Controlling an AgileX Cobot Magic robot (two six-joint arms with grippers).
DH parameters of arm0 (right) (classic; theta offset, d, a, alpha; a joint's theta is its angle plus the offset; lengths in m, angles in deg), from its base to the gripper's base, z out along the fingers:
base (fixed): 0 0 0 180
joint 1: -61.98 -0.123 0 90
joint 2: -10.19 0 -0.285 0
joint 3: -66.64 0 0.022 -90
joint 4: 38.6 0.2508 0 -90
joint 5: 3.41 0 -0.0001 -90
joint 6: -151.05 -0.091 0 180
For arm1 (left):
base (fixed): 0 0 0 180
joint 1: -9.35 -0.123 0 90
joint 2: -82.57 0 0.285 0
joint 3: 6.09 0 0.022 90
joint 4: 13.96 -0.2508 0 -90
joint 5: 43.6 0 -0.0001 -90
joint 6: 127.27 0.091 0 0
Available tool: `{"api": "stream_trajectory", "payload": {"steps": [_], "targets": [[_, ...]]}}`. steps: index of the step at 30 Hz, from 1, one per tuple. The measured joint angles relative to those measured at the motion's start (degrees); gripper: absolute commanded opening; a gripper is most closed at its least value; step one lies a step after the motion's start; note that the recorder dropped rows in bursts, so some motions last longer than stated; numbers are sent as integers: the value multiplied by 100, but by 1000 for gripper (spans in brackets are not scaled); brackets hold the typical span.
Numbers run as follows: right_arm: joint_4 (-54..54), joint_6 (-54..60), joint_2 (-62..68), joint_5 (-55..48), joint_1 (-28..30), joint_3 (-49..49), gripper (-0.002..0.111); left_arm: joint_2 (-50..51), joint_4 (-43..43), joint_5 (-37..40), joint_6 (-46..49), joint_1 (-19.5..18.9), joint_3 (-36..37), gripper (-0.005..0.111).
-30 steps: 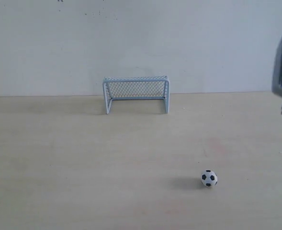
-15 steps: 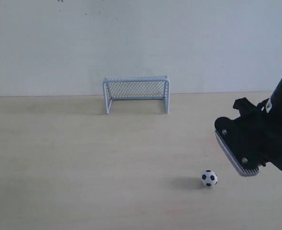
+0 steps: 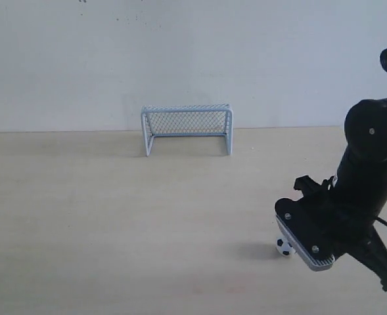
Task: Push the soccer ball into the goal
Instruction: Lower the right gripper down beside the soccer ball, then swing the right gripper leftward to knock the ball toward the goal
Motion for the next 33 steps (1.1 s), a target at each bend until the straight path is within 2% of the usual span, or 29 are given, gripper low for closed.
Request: {"api": "stream_trajectory", "payload": {"steps": [4,30,33], "targets": [[388,118,244,108,0,-10,0,0,0,0,0,0,0,4],[261,322,555,78,0,-10,0,0,0,0,0,0,0,4],[308,428,652,541,-90,-75,0,0,0,0,0,0,0,4]]}}
